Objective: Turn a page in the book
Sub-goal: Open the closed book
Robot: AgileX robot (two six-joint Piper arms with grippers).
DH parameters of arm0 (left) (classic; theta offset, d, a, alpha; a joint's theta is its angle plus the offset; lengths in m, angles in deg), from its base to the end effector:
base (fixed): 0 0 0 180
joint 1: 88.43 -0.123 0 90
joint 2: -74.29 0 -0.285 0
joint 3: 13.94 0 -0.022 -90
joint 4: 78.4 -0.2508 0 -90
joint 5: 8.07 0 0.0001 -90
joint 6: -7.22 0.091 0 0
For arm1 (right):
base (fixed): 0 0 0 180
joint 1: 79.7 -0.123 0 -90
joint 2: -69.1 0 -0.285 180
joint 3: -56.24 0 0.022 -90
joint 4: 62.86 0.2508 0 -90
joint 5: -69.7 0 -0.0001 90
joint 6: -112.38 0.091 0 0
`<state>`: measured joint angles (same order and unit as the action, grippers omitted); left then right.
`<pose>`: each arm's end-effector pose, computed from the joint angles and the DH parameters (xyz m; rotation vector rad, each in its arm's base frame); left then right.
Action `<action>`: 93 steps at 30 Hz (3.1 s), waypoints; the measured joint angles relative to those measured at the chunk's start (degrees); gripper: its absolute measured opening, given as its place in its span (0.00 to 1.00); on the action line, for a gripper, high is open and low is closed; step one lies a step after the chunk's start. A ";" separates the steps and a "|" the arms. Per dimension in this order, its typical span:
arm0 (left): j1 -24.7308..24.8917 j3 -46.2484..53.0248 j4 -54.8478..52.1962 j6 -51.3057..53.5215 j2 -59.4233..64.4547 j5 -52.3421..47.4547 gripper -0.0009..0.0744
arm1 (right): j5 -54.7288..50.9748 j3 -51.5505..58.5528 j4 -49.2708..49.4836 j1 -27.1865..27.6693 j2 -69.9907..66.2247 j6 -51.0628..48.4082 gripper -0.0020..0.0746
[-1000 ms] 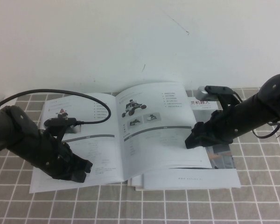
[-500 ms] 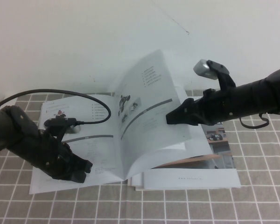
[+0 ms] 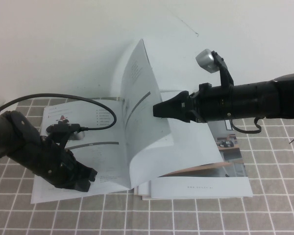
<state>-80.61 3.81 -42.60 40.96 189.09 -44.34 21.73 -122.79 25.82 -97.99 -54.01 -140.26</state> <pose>0.3361 -0.0780 0.1465 0.3531 2.7986 -0.5185 0.3826 0.1977 0.2040 -0.5492 2.1484 1.2423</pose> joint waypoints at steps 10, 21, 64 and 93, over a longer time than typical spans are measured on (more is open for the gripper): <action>0.00 0.00 0.00 0.00 0.00 0.00 0.01 | -0.68 -0.19 4.95 -6.27 0.00 -4.36 0.60; 0.00 0.00 1.14 0.00 0.00 -0.11 0.01 | -2.44 -0.19 6.06 -9.03 0.00 -7.01 0.60; 0.00 -20.85 -10.61 -6.59 -22.31 -14.39 0.01 | 26.13 -0.19 -18.10 -10.67 0.00 -7.09 0.10; 0.00 -6.23 -10.08 -4.88 -2.83 -3.30 0.01 | 11.55 0.57 -61.10 -2.70 1.01 26.03 0.02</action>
<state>-80.61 -2.42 -52.68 36.09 186.25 -47.64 33.28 -122.22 -35.29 -100.69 -52.99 -114.23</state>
